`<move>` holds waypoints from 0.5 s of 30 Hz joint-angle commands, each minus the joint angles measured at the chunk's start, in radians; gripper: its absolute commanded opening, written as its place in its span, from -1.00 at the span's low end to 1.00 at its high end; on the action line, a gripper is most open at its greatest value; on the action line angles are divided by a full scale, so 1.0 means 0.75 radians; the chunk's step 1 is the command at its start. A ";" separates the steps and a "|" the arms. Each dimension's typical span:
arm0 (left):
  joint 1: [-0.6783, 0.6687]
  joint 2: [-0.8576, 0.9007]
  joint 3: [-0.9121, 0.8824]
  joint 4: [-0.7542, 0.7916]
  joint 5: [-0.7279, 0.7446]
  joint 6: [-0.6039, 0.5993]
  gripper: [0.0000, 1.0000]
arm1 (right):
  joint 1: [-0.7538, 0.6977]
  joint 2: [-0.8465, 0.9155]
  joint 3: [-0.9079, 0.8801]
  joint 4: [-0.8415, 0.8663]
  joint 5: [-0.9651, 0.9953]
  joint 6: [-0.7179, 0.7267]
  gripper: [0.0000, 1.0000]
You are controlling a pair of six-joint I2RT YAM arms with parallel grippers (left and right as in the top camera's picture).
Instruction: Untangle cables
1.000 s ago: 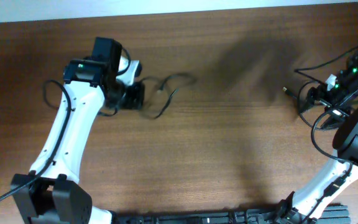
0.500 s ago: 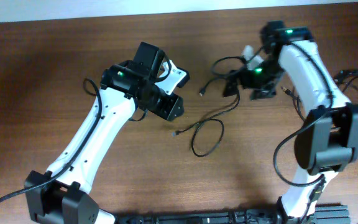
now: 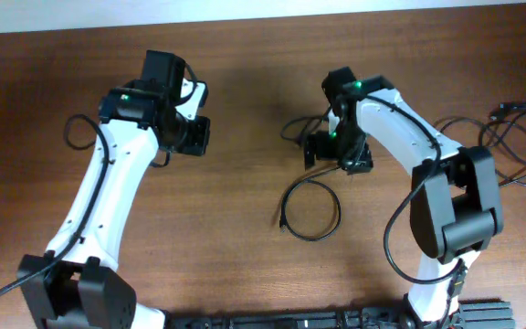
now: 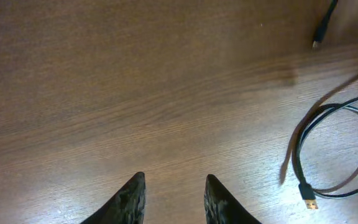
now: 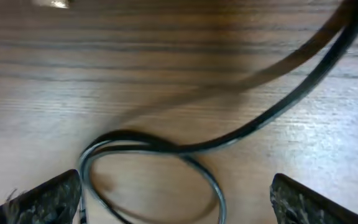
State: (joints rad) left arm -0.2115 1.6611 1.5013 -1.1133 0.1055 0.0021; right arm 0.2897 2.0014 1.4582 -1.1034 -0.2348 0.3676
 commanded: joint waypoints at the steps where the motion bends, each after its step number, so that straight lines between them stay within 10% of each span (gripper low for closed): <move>1: 0.003 -0.027 0.003 0.006 0.043 -0.023 -0.36 | 0.009 0.006 -0.089 0.110 0.019 0.109 0.75; 7: 0.003 -0.027 0.003 0.006 0.054 -0.023 -0.35 | 0.013 0.006 -0.254 0.302 0.183 0.371 0.66; 15: 0.003 -0.027 0.003 0.007 0.054 -0.023 -0.32 | 0.014 -0.002 -0.231 0.288 0.008 0.354 -0.92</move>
State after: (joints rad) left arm -0.2100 1.6604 1.5013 -1.1099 0.1310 -0.0051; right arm 0.2916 1.9823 1.2785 -0.8700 -0.1829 0.6353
